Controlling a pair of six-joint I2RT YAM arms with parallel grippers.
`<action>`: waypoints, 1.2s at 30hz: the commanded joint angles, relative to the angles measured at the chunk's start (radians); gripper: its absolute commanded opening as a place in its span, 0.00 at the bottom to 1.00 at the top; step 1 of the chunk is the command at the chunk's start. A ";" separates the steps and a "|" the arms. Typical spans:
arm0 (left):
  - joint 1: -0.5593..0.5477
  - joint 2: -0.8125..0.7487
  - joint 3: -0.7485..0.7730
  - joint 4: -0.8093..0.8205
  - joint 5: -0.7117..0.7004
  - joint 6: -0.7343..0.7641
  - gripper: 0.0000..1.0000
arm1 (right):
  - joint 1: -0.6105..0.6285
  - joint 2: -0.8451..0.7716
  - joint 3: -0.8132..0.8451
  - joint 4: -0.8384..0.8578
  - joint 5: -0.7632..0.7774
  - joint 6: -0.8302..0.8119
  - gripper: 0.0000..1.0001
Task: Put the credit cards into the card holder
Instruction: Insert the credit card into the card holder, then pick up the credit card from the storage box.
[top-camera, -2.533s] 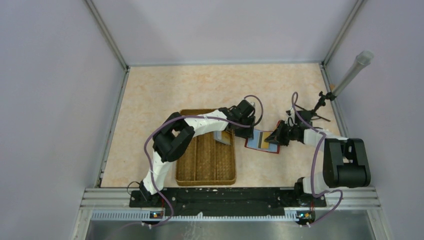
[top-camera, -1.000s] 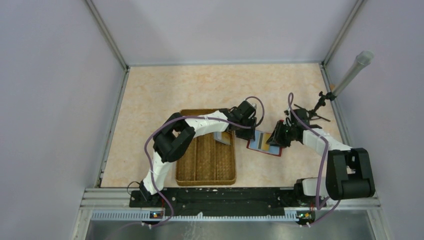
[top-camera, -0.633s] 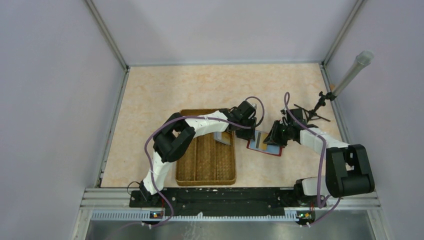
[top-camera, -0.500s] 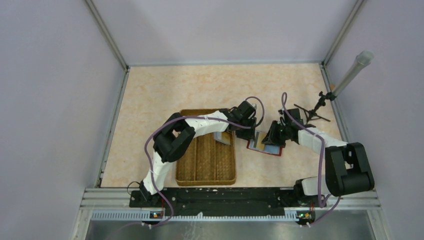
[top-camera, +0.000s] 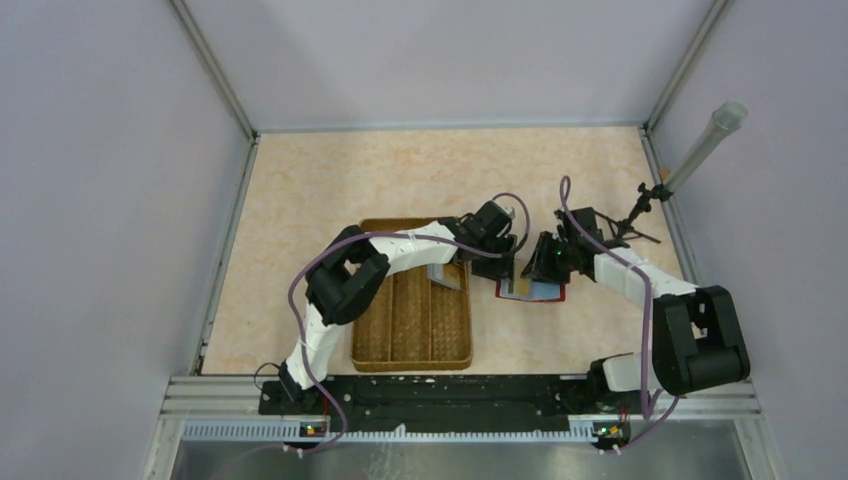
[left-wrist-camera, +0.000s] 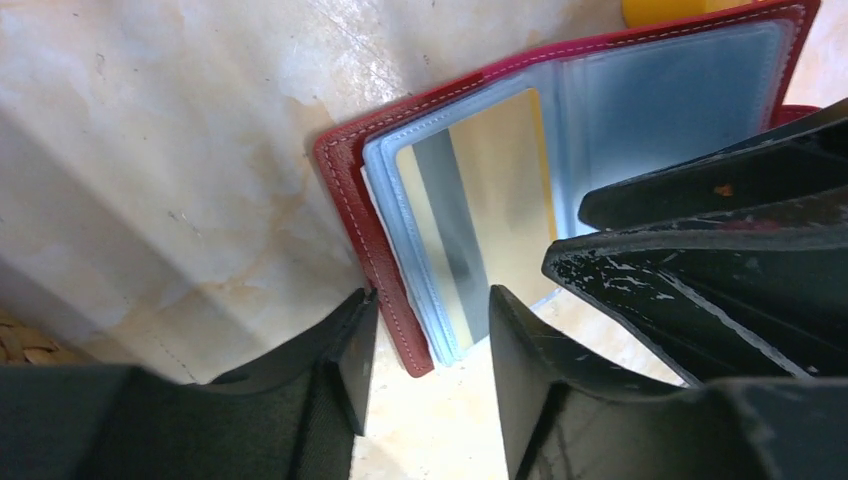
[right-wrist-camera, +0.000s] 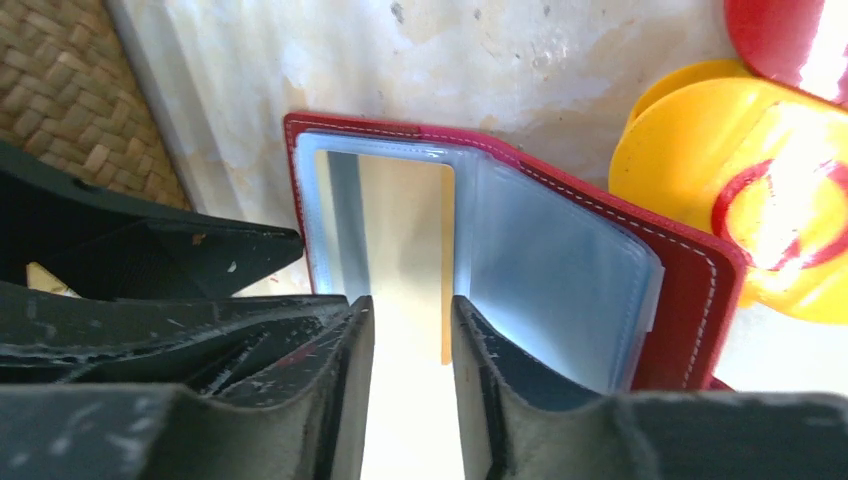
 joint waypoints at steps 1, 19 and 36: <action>-0.004 -0.077 0.052 0.001 0.008 0.074 0.54 | -0.006 -0.097 0.077 -0.069 0.039 -0.043 0.36; 0.135 -0.493 -0.075 -0.140 0.049 0.153 0.88 | 0.045 -0.366 0.179 -0.143 0.046 -0.093 0.47; 0.562 -0.856 -0.379 -0.279 -0.103 0.388 0.99 | 0.698 -0.012 0.376 0.059 0.303 -0.257 0.51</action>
